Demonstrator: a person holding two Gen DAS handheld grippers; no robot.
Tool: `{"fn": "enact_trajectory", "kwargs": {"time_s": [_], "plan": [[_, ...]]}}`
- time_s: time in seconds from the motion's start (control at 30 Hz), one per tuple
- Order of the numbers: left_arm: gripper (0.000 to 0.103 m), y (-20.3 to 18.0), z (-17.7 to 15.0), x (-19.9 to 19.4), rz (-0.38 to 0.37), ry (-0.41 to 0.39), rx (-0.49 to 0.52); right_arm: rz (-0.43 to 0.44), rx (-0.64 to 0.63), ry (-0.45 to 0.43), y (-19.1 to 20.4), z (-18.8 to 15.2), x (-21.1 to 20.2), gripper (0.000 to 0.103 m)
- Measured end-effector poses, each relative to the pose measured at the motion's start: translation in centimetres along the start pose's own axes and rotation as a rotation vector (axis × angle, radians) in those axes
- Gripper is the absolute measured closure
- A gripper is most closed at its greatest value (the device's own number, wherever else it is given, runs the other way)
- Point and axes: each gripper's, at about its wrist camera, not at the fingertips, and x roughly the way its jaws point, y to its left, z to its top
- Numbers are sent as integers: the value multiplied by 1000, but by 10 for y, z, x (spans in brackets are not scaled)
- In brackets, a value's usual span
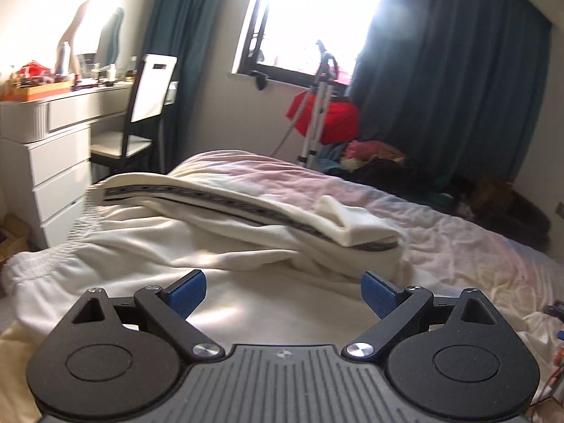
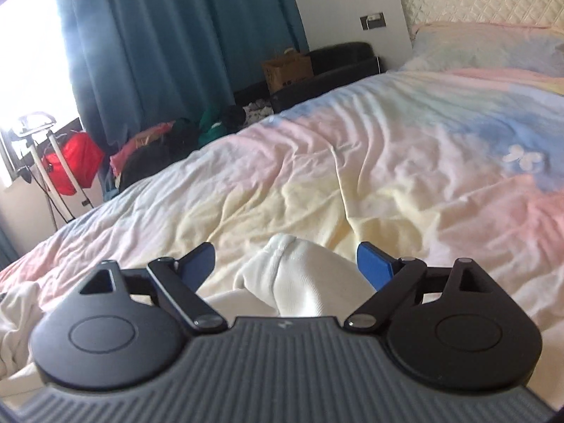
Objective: Fold clothes
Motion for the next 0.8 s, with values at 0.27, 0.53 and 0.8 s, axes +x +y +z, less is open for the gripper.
{"fn": "enact_trajectory", "kwargs": {"time_s": [0.27,0.53,0.8], "plan": [[7,-61,-75,89,-203,86,173,-31,-78,82,7,-4,48,16],[8,-55,-106,123,-118,162,109,-132,-156,8,24,-11,46,92],[8,-62,-106,115,-110,115,155,-226,23,22,-14,-3,58,90]]}}
